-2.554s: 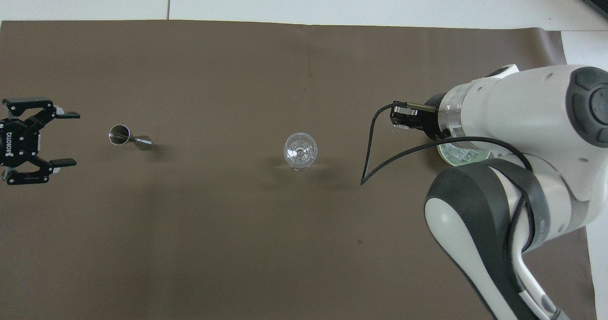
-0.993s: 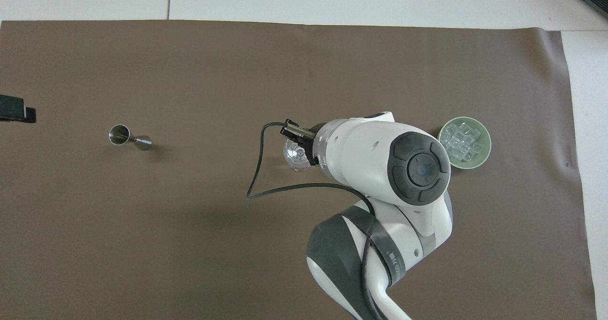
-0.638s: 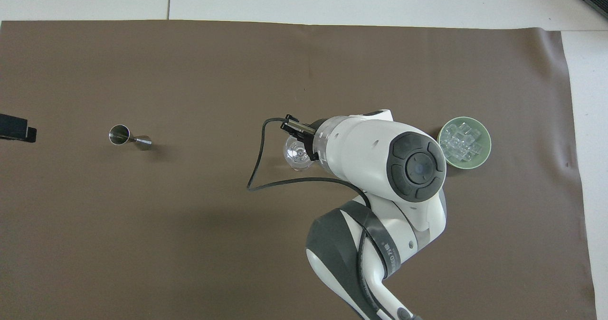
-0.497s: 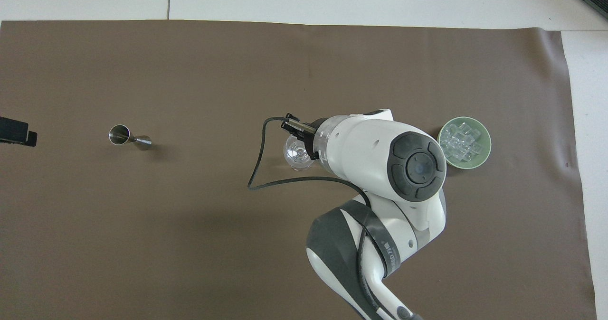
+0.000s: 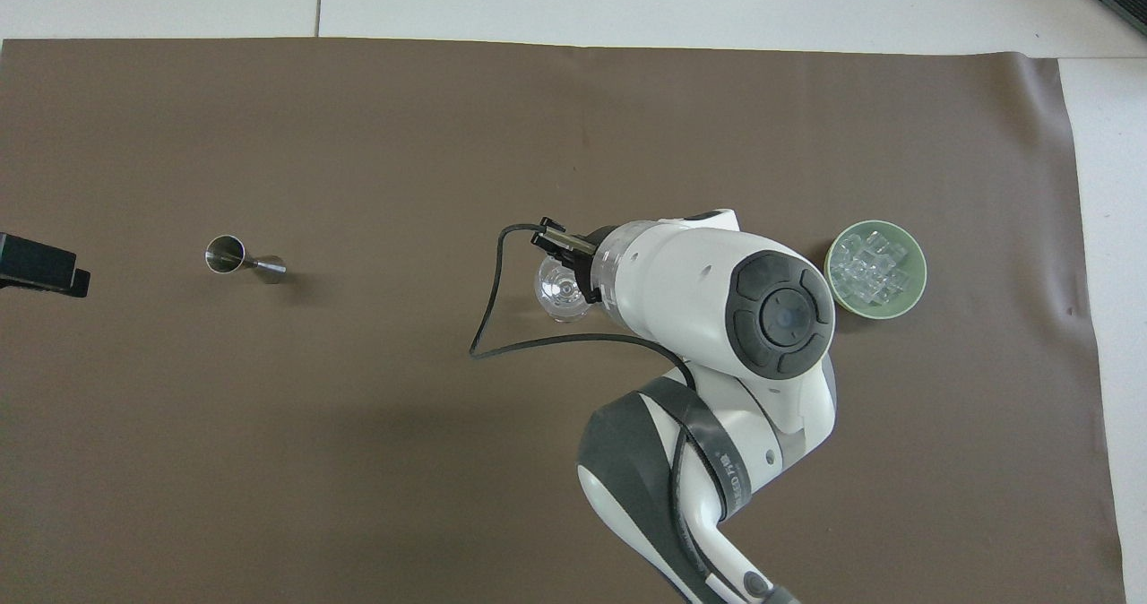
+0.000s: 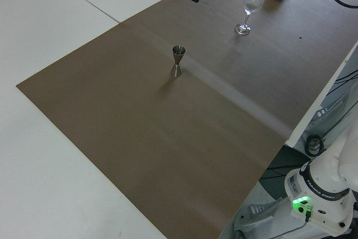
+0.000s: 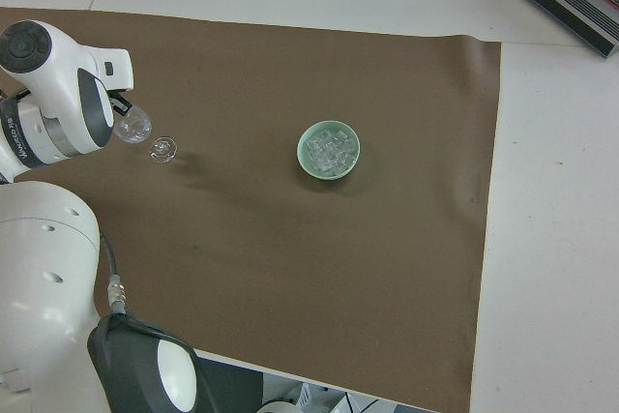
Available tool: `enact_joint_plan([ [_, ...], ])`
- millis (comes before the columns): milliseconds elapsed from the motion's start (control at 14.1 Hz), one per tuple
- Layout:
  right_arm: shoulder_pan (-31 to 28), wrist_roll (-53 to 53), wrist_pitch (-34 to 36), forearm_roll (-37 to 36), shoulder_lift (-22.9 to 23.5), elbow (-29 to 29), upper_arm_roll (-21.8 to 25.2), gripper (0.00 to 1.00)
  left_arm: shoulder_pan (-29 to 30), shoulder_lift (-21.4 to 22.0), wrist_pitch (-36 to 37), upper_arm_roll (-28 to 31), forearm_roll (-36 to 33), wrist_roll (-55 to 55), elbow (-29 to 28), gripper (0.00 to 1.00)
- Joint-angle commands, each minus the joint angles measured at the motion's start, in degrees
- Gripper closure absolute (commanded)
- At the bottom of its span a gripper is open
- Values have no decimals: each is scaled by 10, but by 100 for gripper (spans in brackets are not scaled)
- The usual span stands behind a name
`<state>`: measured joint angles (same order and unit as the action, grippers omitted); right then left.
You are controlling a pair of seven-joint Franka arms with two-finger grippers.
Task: Pour wine and add ice with both arms
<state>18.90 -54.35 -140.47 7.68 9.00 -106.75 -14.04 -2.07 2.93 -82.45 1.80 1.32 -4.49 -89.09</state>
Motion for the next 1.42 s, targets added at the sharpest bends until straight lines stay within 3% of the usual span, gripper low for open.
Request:
enact_joint_plan([
  [0,-3,2,-14,0,1,-6,-3,57,-7,22,5,6,-4,-1,-26,0],
  [71,-3,0,-14,0,1,-6,-3,41,-7,21,4,7,-4,-1,-26,0],
  [284,0,-6,-12,0,1,-5,-3,24,-4,21,4,7,-4,-1,-26,0],
  [426,1,-7,-9,-1,0,1,-1,0,-5,21,4,7,-4,-2,-26,0],
  [567,-4,-5,-7,-9,-3,8,2,0,-5,21,4,7,-4,-2,-26,0],
  [851,-32,1,8,-91,-24,8,8,0,-5,21,4,7,-5,-2,-26,0],
  [1064,-65,27,52,-133,-47,8,7,0,-5,21,4,7,-4,-2,-26,0],
  [1348,-108,104,125,-134,-78,8,7,0,-5,21,4,7,-4,-2,-26,0],
])
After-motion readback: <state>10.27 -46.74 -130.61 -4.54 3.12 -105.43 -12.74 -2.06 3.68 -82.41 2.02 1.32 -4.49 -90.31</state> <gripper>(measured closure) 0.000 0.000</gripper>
